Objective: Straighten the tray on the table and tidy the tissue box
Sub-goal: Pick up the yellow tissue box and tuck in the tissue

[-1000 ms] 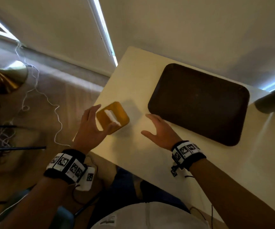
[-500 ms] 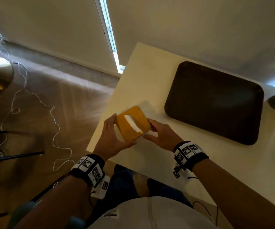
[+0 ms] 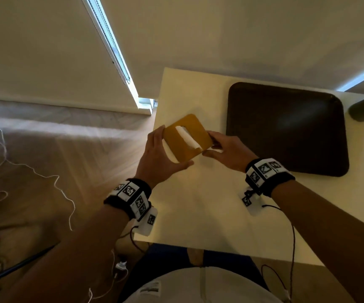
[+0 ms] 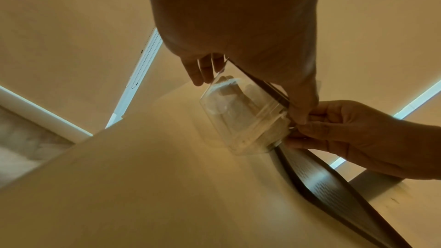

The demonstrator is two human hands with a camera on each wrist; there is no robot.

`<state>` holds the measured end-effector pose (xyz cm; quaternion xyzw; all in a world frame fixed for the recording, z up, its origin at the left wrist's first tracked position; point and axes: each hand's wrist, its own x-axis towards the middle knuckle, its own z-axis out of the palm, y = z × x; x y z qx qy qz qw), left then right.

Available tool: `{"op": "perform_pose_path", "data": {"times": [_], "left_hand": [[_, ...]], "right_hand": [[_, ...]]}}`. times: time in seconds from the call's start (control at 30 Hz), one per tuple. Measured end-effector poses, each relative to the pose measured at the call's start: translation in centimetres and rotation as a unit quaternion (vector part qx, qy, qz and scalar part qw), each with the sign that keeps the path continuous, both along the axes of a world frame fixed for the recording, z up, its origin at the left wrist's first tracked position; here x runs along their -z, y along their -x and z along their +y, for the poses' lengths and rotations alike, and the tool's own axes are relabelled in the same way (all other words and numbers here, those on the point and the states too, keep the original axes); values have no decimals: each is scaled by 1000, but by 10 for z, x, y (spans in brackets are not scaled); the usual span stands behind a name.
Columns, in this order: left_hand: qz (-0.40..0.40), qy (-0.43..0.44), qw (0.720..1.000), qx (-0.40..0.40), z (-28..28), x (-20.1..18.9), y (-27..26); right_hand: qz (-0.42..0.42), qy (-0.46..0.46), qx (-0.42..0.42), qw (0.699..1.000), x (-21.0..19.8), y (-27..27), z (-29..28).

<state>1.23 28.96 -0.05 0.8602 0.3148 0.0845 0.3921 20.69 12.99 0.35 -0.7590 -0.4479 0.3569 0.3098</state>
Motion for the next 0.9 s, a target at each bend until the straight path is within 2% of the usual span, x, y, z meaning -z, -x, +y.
{"op": "perform_pose_path", "data": {"times": [0.2, 0.47, 0.67, 0.9], "left_hand": [[-9, -17, 1000, 11, 46, 5, -62], [2, 2, 1000, -7, 71, 15, -120], [12, -6, 1000, -4, 75, 19, -140], [11, -28, 1000, 5, 77, 23, -144]], "right_hand": [[-29, -9, 27, 999, 2, -54, 44], [-30, 11, 65, 997, 13, -107, 77], [-30, 19, 84, 996, 21, -125, 80], [10, 28, 108, 994, 17, -122, 76]]}}
